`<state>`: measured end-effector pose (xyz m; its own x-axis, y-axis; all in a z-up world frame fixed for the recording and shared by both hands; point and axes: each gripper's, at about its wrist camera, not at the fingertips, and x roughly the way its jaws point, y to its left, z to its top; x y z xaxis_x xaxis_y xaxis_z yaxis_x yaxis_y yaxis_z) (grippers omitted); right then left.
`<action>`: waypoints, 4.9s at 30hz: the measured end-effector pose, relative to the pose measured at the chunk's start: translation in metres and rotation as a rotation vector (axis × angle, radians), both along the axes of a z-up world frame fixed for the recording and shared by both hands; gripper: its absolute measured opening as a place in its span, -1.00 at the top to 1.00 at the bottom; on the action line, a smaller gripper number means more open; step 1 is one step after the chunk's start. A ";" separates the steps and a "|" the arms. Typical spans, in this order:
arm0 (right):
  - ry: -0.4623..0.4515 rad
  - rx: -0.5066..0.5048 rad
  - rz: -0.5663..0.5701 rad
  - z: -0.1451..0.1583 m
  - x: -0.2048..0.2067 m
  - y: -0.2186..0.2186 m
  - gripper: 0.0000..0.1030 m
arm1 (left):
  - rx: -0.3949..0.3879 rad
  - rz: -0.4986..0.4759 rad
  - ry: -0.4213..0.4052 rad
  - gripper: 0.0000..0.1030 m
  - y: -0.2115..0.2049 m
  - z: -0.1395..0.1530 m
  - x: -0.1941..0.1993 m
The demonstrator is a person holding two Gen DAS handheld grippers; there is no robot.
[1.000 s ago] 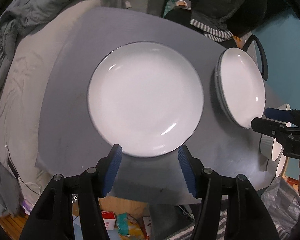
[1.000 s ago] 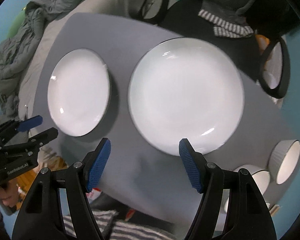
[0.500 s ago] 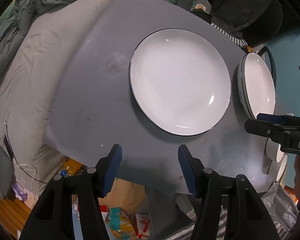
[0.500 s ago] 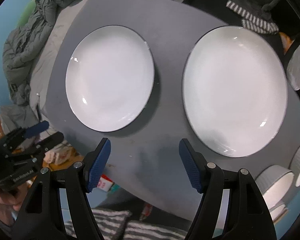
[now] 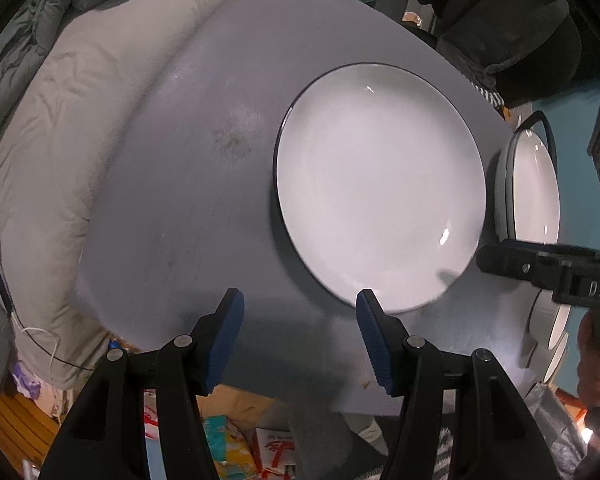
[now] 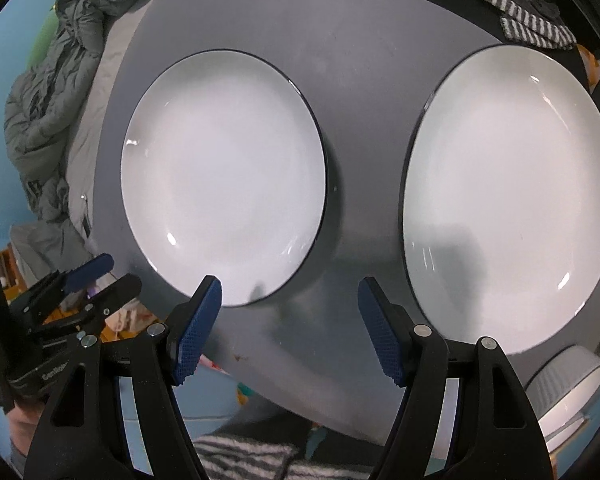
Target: Organize plates and bowls
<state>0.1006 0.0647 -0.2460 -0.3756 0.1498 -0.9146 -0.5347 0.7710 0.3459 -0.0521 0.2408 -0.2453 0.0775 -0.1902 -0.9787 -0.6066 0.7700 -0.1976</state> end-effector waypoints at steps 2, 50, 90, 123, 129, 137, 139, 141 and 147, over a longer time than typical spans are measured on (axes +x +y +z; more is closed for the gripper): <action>-0.003 -0.003 0.001 -0.003 0.001 -0.001 -0.37 | -0.012 0.021 -0.002 -0.16 0.006 -0.004 0.003; -0.105 0.000 0.106 -0.022 0.019 0.030 0.62 | -0.054 0.083 0.013 0.66 0.053 -0.033 0.012; -0.106 -0.018 0.055 0.004 0.012 0.015 0.65 | 0.007 -0.004 0.038 0.63 0.007 -0.012 0.047; -0.146 -0.032 -0.244 0.035 0.083 -0.129 0.66 | -0.015 -0.318 -0.011 0.63 -0.118 -0.005 0.185; -0.136 -0.037 -0.292 0.028 0.093 -0.152 0.66 | -0.013 -0.354 0.001 0.63 -0.130 -0.006 0.200; -0.119 -0.032 -0.315 0.018 0.105 -0.169 0.66 | -0.010 -0.374 0.021 0.63 -0.137 -0.006 0.204; -0.111 -0.030 -0.319 0.015 0.107 -0.171 0.66 | -0.008 -0.374 0.027 0.63 -0.139 -0.008 0.207; -0.105 -0.029 -0.319 0.013 0.109 -0.172 0.66 | -0.005 -0.374 0.032 0.63 -0.138 -0.009 0.207; -0.092 -0.026 -0.322 0.007 0.112 -0.173 0.66 | -0.003 -0.373 0.052 0.63 -0.139 -0.015 0.209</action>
<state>0.2130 -0.1079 -0.2390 -0.2288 0.2232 -0.9475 -0.2901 0.9135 0.2852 0.1566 0.1018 -0.2607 -0.0478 -0.1992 -0.9788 -0.2935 0.9395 -0.1768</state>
